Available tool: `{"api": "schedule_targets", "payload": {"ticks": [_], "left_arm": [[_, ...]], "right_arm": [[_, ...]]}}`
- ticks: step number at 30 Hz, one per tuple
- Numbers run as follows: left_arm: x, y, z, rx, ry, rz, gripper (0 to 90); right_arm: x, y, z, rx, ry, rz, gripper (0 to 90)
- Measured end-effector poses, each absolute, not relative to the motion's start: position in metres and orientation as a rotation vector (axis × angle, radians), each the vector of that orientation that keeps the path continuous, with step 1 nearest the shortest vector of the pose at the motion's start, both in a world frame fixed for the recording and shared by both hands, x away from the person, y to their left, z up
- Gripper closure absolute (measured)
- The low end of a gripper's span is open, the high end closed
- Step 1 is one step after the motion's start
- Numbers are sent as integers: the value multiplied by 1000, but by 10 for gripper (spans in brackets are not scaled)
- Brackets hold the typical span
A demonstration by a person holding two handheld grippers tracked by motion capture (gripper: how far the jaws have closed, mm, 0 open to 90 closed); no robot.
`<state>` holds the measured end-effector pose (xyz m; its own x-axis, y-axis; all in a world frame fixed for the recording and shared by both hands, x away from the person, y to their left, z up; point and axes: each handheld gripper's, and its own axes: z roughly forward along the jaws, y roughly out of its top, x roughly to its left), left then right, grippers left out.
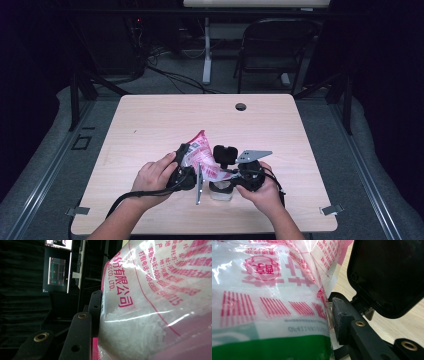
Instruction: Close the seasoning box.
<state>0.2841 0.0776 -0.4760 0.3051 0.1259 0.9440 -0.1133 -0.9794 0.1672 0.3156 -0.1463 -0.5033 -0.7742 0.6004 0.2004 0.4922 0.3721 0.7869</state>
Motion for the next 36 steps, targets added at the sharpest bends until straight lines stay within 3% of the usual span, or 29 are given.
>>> {"api": "schedule_targets", "payload": {"ticks": [36], "left_arm": [[282,76,-472,2354,0,1746,696]], "right_arm": [[317,-148,-505,999,2515,1358,806]]}}
